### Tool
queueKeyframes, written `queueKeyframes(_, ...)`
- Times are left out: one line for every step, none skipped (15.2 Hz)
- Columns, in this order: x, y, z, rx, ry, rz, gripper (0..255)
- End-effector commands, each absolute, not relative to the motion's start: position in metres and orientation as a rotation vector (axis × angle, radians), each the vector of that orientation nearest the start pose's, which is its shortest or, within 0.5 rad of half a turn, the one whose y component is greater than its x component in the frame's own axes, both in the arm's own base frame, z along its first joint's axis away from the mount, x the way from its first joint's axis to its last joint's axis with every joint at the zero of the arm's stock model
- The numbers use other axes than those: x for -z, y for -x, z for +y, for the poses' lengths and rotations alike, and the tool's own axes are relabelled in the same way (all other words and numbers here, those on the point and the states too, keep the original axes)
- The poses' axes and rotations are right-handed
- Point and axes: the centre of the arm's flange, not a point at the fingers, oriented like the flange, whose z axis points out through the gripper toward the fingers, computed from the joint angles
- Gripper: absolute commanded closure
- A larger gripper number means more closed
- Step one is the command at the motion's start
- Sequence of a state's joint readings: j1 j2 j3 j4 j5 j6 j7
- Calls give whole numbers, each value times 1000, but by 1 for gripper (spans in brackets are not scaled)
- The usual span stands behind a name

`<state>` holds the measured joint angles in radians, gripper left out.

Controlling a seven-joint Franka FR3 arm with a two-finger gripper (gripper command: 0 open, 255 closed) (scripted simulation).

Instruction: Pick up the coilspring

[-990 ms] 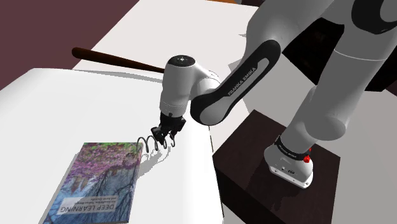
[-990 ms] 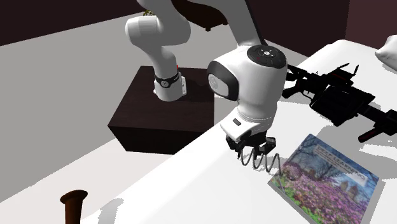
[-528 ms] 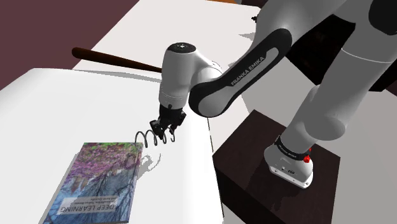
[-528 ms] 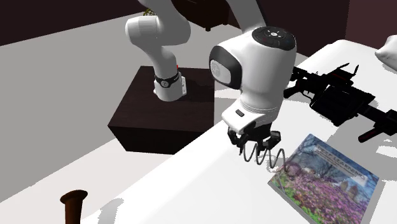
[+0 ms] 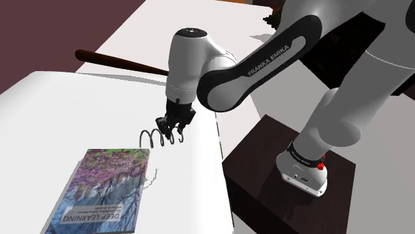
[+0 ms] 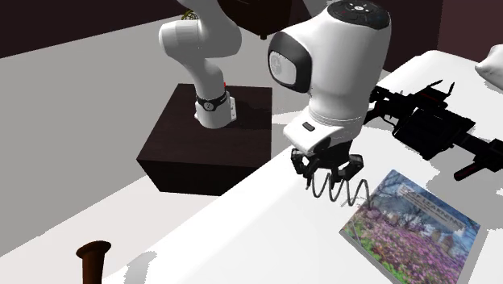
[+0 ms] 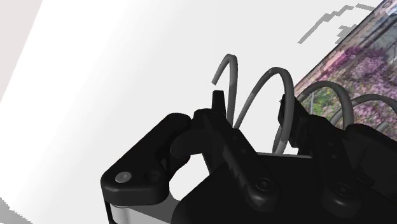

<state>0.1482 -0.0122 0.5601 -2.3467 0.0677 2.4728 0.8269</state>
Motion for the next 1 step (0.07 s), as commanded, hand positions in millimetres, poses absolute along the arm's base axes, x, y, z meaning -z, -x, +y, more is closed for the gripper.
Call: queueKeyframes(-353,-391,335,107,3006,254,255)
